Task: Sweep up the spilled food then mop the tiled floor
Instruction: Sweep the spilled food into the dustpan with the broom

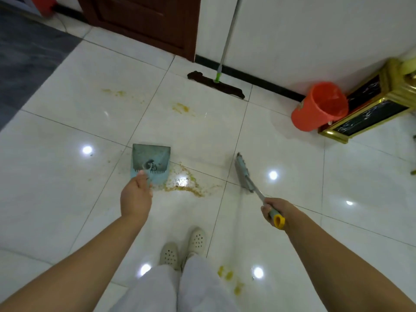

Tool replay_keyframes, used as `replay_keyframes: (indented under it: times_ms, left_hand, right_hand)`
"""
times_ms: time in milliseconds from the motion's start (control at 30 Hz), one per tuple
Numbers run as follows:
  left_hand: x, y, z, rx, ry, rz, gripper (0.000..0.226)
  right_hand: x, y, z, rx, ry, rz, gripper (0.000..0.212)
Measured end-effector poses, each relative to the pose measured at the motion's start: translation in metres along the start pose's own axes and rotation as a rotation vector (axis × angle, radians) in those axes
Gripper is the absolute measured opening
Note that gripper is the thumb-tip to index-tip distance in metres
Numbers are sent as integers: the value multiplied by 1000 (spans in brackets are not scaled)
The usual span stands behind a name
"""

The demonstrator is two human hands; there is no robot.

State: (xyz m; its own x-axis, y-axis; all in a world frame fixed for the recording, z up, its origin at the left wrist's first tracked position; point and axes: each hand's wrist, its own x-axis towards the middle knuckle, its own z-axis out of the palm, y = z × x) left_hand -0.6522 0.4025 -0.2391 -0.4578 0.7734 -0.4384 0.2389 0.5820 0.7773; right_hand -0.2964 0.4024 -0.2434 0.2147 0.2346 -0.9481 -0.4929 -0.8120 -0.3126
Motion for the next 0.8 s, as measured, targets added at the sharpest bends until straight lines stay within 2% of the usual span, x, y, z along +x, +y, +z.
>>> replay_keyframes:
  times_ms: [133, 200, 300, 433, 533, 733, 800]
  left_hand:
    - [4, -2, 12, -40, -32, 10, 67]
    - [6, -4, 18, -35, -42, 20, 60]
    - [4, -2, 23, -26, -52, 29, 60]
    - [-1, 3, 25, -3, -35, 41, 57]
    - [2, 2, 19, -11, -8, 24, 57]
    - [9, -8, -9, -99, 72, -13, 55]
    - [9, -12, -16, -104, 95, -23, 56]
  right_hand:
    - [14, -6, -21, 94, 53, 0, 19]
    - [19, -3, -23, 96, 70, 18, 19]
    - [16, 13, -12, 80, 60, 86, 17]
    - [-3, 45, 29, 66, 20, 150, 18]
    - [-10, 70, 68, 66, -11, 181, 8]
    - [-16, 102, 142, 81, -115, 255, 3]
    - [-20, 106, 162, 106, -139, 264, 8]
